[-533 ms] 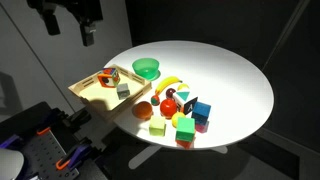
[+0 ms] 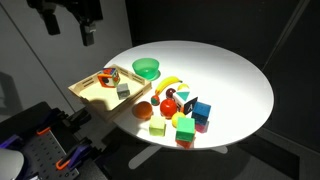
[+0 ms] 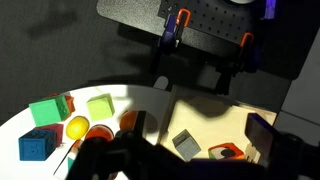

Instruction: Pick up the orange toy from the table and put it in the tray

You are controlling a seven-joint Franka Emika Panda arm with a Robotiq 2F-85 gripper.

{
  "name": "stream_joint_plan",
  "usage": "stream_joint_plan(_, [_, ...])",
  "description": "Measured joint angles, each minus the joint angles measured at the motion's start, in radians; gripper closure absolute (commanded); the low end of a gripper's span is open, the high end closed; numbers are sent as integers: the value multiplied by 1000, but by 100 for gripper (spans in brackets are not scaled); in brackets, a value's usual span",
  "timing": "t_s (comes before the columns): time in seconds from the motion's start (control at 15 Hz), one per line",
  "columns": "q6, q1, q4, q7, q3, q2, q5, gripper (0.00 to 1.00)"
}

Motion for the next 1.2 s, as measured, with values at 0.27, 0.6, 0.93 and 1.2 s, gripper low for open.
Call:
stream_joint_plan(0.27, [0,0,0,0,0,0,0,0])
stream_joint_plan(0.6, [33,0,0,6,8,18,0,0])
stream_joint_plan(0.93, [140,0,19,24,25,98,0,0])
stream_joint_plan(1.2, [234,-3,40,57,34,184,0,0])
